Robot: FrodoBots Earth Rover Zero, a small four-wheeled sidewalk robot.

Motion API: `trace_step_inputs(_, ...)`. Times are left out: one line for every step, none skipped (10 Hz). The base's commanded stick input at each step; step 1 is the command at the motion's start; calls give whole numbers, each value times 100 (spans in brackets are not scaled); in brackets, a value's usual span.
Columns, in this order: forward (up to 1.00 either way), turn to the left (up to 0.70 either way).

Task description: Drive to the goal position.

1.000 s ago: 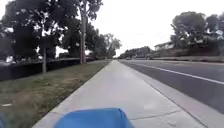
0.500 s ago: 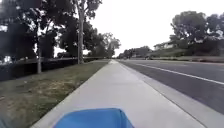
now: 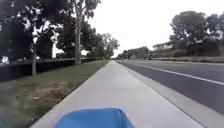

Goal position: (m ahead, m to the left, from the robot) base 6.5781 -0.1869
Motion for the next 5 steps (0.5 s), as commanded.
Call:
trace_step_inputs(100,27)
trace_step_inputs(100,27)
trace_step_inputs(100,27)
trace_step_inputs(100,27)
trace_step_inputs(100,0)
